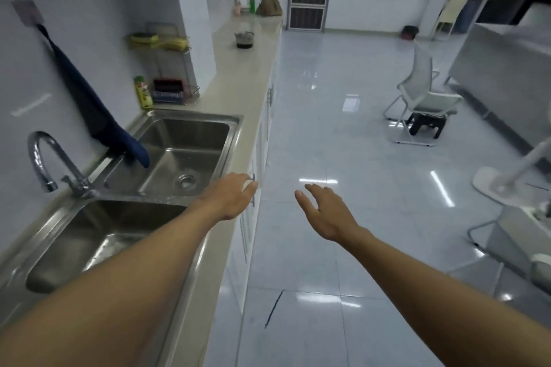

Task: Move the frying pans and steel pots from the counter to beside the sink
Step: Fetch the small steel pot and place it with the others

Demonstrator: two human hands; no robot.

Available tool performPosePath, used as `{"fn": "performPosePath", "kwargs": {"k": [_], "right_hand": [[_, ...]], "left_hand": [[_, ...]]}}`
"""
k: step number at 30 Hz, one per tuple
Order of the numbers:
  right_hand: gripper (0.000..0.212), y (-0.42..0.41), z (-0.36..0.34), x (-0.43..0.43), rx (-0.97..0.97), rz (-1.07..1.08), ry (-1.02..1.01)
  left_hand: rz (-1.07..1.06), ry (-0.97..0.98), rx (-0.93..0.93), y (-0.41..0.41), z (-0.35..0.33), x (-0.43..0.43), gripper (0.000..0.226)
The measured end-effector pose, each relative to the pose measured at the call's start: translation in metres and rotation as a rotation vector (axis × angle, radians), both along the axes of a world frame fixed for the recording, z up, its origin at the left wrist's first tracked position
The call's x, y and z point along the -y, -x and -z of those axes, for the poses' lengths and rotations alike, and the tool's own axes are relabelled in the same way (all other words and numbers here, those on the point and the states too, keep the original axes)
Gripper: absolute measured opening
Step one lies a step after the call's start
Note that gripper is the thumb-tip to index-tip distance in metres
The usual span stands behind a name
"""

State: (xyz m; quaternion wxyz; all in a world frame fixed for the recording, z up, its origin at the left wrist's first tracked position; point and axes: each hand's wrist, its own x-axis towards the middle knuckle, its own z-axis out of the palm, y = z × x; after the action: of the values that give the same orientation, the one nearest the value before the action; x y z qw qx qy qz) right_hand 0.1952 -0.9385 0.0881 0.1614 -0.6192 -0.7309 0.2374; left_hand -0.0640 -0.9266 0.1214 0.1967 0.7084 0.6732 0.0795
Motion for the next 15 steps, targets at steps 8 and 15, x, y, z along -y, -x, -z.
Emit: {"fn": "performPosePath", "kwargs": {"k": [8,15], "right_hand": [[0.082,-0.021,0.001,-0.115,-0.076,0.037,0.009],[0.079,-0.055,0.007,-0.250,-0.102,0.017,-0.015]], "left_hand": [[0.021,-0.001,0.013,-0.015,0.004,-0.113,0.063],[-0.012,-0.018,0.010,-0.046,0.001,-0.241,0.065]]}}
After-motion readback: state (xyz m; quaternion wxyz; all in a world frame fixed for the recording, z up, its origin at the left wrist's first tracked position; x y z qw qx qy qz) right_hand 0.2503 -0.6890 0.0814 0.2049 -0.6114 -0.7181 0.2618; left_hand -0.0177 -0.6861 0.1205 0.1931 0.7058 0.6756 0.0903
